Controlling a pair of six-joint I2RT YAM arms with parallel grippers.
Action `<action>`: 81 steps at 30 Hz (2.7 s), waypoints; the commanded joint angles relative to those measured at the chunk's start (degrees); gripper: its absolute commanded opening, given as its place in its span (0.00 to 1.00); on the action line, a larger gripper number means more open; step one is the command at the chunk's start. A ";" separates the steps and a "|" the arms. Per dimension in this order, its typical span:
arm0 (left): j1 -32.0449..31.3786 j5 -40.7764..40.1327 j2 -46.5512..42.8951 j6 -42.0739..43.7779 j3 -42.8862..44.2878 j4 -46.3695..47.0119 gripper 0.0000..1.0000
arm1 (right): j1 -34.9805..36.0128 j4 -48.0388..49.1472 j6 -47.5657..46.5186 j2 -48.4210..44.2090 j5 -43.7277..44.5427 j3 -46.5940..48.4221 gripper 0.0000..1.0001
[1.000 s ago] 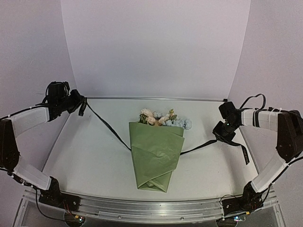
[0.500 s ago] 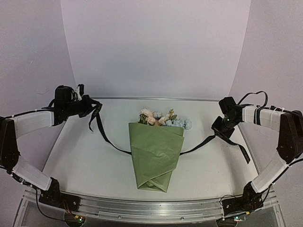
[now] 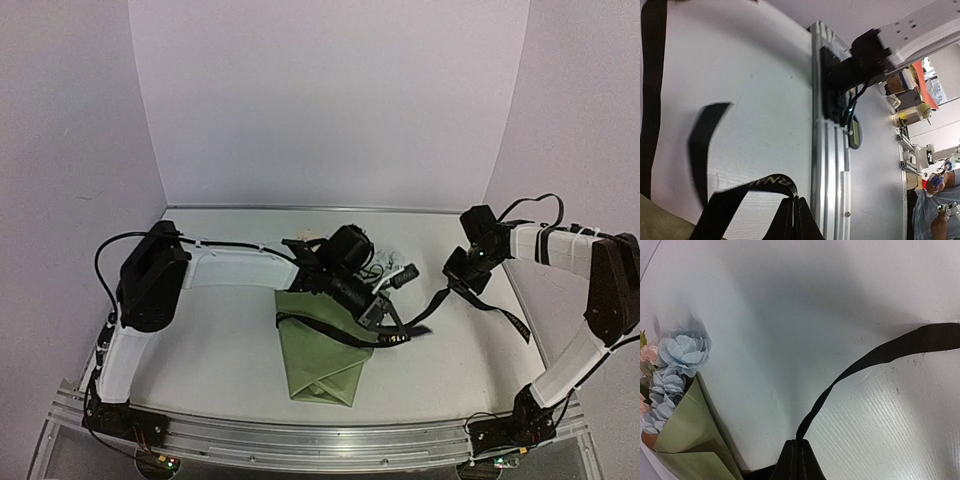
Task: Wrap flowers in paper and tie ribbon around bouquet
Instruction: Place the left side of the ribbon on the folded bouquet, then pick up the right side of the ribbon from the folded bouquet.
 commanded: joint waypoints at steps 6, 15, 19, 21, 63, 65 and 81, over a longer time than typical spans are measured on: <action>2.23 -6.22 3.76 2.81 9.24 -6.62 0.11 | 2.20 -0.57 -1.60 0.71 -0.11 3.08 0.00; 2.24 -3.69 8.21 4.35 18.18 -8.90 0.06 | 3.84 -1.89 -4.29 2.54 0.09 8.73 0.00; 1.40 -0.56 11.68 7.69 23.44 -13.86 0.11 | 3.87 -2.74 -4.81 3.05 0.45 9.84 0.00; 1.36 -1.30 12.04 7.26 23.35 -13.37 0.24 | 3.96 -3.04 -5.05 3.11 0.32 10.09 0.00; 29.66 -12.79 -33.38 -23.70 -45.14 20.14 0.62 | 10.19 0.71 3.82 15.75 -3.57 18.06 0.63; 29.66 -12.50 -33.25 -23.83 -45.17 20.33 0.62 | 9.30 2.82 6.32 19.05 -4.30 20.34 0.63; 29.71 -11.76 -33.26 -23.45 -45.37 18.00 0.59 | 8.05 11.31 15.18 27.44 -1.21 21.10 0.25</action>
